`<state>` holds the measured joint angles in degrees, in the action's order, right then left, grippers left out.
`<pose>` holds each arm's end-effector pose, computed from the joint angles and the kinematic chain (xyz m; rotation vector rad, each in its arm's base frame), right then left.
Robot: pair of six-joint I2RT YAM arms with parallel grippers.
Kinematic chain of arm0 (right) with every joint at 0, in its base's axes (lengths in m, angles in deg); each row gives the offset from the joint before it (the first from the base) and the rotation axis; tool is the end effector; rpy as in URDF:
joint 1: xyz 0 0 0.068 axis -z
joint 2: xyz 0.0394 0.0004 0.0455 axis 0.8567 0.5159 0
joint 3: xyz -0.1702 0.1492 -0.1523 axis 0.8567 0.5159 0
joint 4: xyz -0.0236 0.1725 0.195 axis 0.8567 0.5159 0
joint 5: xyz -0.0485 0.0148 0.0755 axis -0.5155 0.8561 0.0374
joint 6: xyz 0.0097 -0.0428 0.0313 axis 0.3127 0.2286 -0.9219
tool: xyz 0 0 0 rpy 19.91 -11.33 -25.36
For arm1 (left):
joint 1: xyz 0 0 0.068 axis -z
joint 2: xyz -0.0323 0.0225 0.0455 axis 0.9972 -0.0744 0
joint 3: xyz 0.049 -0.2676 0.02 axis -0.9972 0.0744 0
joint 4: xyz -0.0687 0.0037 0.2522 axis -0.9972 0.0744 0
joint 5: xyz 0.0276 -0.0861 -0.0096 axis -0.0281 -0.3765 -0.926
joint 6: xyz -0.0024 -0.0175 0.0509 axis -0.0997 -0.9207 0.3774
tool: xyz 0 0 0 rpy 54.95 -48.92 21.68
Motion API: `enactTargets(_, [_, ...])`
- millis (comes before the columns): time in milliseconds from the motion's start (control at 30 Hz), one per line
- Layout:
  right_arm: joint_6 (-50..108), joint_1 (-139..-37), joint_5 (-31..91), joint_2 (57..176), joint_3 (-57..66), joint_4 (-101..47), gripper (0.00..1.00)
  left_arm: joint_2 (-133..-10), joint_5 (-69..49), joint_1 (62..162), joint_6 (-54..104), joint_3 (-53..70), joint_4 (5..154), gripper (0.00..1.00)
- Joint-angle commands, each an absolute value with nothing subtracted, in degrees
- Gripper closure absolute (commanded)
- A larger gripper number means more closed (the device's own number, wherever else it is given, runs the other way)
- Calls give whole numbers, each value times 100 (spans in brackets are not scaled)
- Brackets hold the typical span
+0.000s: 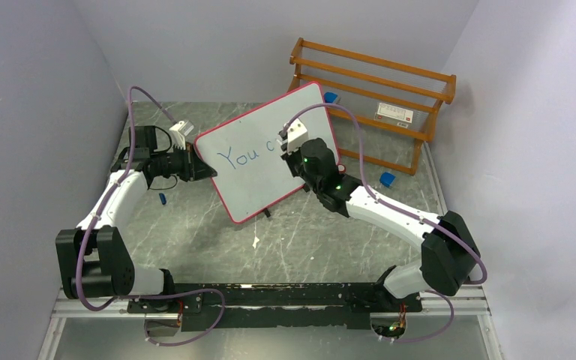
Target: Write a sentence on the whiteboard
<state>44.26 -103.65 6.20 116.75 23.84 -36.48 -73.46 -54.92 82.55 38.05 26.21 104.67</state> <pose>0.2433 0.2265 0.2952 -0.6397 1.7318 0.1779 0.2799 -0.0130 0.2614 0.4035 2.1578 -1.0383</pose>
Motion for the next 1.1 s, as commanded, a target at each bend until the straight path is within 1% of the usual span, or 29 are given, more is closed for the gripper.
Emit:
enactTargets(0, [4513, -10435, 573, 11732, 2185, -3880, 100, -7379, -4623, 8125, 4283, 2668, 10340, 95])
enactTargets(367, [4585, -10543, 626, 11754, 2172, -3672, 100, -7377, -4602, 8125, 4275, 2660, 10331, 95])
enactTargets(1067, [4467, -10561, 496, 11541, 2662, -3403, 100, -7379, -4565, 8099, 4235, 2668, 10305, 95])
